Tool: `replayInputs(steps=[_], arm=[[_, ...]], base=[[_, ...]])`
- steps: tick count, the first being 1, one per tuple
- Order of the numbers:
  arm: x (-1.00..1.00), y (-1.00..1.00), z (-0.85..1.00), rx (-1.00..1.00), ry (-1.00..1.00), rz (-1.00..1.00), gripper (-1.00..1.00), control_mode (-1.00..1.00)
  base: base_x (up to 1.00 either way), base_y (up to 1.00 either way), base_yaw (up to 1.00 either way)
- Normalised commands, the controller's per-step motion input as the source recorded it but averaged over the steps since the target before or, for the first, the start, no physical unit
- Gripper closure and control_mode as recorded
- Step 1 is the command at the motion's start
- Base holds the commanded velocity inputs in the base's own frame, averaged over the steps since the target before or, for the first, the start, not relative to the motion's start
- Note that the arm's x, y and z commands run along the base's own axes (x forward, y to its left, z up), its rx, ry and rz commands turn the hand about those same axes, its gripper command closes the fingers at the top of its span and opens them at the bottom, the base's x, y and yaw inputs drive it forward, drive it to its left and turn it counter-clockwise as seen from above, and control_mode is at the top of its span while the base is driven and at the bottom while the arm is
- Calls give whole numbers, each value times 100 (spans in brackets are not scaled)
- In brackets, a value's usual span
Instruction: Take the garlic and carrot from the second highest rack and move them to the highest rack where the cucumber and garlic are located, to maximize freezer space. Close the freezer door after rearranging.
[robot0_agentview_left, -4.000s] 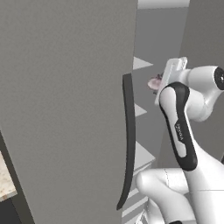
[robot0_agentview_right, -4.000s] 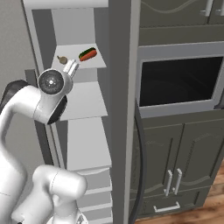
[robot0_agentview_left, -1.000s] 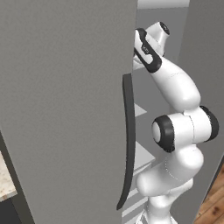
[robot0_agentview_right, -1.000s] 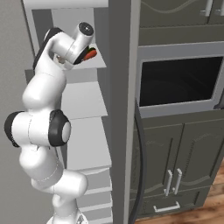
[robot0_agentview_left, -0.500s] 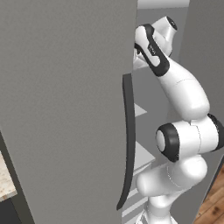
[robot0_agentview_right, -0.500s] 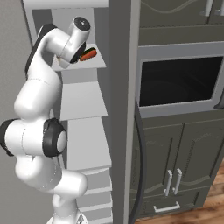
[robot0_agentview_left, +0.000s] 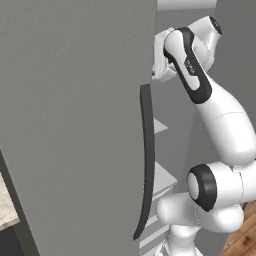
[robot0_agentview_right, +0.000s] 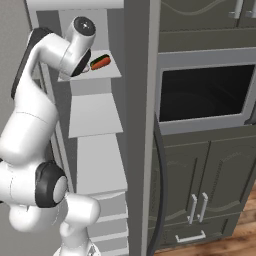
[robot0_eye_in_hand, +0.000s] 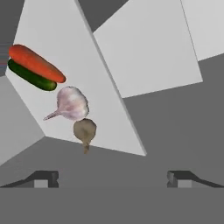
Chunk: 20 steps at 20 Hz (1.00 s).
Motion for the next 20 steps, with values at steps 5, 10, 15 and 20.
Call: replayInputs(steps=[5,10,15,20], arm=[[-77,0,28,0,-25,0,-100,-100],[-78,0,17,0,-17,0,-100,-100],[-79,0,18,0,-11,0,-100,-100],[-81,0,24,-10,-14,0,-100,-100]], base=[[0,0,0],[0,0,0],[0,0,0],[0,0,0]])
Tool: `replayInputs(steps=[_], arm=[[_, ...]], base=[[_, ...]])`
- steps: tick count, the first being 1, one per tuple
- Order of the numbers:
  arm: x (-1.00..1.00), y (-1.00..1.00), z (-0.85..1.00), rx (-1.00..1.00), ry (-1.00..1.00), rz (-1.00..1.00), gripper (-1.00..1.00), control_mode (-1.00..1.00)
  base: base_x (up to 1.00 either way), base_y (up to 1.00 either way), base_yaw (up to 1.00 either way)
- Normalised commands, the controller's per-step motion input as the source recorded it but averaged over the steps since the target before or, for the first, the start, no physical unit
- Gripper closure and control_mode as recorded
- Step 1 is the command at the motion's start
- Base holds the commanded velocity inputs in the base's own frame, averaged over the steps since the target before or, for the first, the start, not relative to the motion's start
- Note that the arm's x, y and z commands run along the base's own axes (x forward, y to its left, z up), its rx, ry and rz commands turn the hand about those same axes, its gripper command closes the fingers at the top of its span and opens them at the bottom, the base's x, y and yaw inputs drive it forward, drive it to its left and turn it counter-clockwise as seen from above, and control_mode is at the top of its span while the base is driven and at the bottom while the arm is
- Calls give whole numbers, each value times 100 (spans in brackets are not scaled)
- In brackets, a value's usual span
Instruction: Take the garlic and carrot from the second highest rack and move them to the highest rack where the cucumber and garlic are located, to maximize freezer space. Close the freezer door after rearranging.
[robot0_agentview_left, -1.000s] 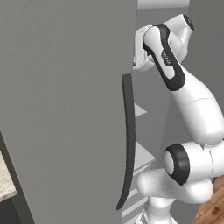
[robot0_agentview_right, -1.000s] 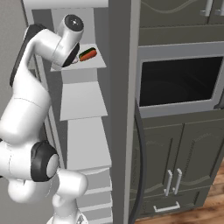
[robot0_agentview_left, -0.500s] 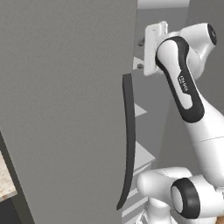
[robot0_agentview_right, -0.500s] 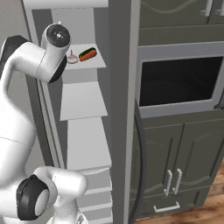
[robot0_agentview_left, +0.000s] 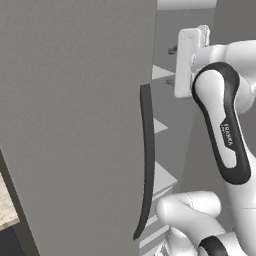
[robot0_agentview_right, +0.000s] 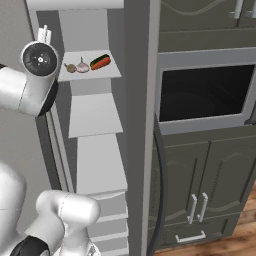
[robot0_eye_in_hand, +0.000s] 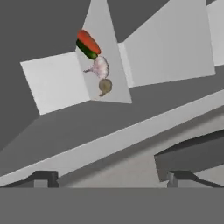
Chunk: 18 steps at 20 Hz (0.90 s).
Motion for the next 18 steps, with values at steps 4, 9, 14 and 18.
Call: replayInputs(steps=[4,9,14,18], arm=[[-78,-14,21,-31,-30,4,-100,-100],[-68,-31,12,-47,-33,17,-100,-100],[-66,-29,2,-57,-35,22,-100,-100],[-70,-17,0,-72,-47,13,-100,-100]], base=[[0,0,0],[0,0,0],[0,0,0],[0,0,0]])
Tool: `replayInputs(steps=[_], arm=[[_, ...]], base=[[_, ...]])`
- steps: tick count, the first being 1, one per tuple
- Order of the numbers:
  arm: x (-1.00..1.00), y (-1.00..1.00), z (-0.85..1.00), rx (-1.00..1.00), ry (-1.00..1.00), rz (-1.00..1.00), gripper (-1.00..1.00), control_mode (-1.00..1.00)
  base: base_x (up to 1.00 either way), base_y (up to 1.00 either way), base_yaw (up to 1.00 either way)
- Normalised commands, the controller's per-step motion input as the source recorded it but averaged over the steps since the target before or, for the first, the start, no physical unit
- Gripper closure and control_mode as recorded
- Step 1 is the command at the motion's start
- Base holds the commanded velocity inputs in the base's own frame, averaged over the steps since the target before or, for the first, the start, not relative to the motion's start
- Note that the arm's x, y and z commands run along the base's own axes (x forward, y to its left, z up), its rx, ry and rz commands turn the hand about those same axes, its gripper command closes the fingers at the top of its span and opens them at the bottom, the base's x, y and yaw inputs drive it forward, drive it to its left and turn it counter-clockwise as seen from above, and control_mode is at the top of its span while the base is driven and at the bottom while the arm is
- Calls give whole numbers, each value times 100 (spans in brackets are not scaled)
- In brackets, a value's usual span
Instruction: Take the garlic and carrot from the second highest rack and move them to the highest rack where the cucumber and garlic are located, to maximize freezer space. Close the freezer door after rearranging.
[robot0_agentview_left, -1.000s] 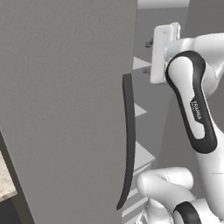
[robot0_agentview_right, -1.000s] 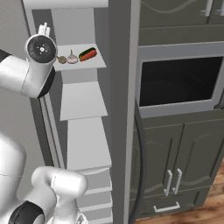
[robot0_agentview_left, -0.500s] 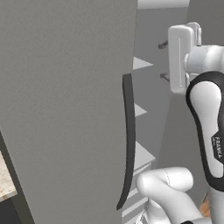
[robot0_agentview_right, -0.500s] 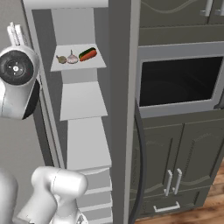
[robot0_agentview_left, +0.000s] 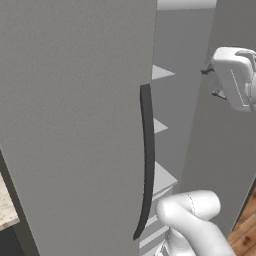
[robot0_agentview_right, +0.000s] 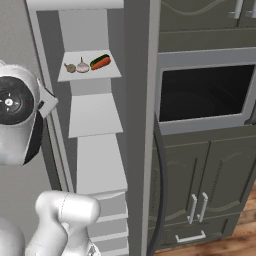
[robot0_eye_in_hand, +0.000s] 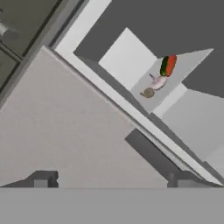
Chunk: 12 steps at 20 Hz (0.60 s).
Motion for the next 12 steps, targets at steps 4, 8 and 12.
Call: replayInputs(steps=[4,8,12], arm=[[-73,-4,-1,-78,-50,1,-100,-100],[-35,0,-31,-83,-11,5,-100,-100],[4,1,-21,-14,6,3,-100,-100]], base=[[0,0,0],[0,0,0],[0,0,0]])
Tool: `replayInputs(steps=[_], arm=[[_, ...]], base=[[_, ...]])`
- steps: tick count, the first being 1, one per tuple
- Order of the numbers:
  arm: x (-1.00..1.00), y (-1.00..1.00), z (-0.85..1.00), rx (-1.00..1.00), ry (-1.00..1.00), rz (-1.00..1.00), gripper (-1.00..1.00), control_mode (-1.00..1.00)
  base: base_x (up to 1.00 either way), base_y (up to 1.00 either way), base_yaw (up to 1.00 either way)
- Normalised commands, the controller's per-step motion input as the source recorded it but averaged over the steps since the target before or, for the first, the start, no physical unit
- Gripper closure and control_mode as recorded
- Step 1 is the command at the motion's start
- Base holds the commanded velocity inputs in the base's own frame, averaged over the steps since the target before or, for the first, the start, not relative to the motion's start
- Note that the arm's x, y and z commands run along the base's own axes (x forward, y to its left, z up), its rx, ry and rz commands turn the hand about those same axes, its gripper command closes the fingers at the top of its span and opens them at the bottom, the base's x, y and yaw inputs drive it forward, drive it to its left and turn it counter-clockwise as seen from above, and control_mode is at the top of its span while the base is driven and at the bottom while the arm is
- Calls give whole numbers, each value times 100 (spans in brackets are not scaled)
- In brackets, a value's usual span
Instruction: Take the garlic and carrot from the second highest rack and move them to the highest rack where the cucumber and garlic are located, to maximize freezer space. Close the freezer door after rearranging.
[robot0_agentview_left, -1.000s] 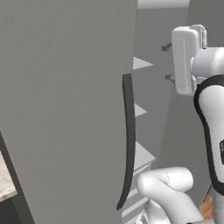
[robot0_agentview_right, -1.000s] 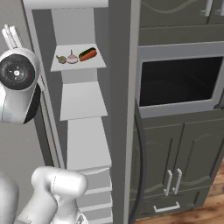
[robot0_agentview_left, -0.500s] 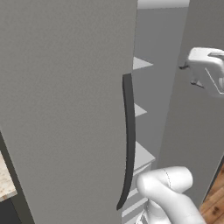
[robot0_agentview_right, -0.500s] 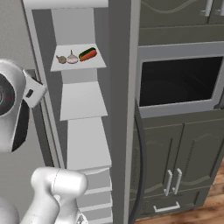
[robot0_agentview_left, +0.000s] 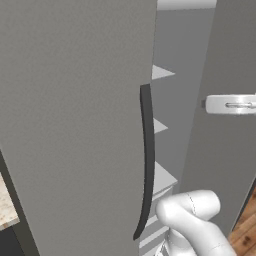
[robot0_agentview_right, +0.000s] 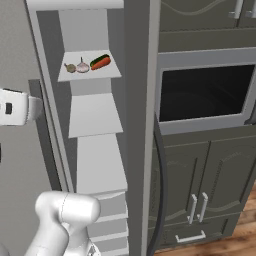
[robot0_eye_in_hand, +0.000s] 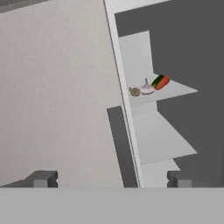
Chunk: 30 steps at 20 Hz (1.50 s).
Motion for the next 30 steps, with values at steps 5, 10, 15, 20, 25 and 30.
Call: replayInputs(steps=[5,10,15,20,25,30], arm=[[-19,0,-14,0,0,-4,-100,-100],[-31,0,-8,0,-1,-6,-100,100],[0,0,0,0,0,0,-100,100],[0,0,0,0,0,0,-100,100],[0,0,0,0,0,0,-100,100],[0,0,0,0,0,0,-100,100]], base=[[0,0,0],[-58,-5,-11],[-61,-45,-12],[-16,-75,0],[1,-95,0],[14,-99,0]])
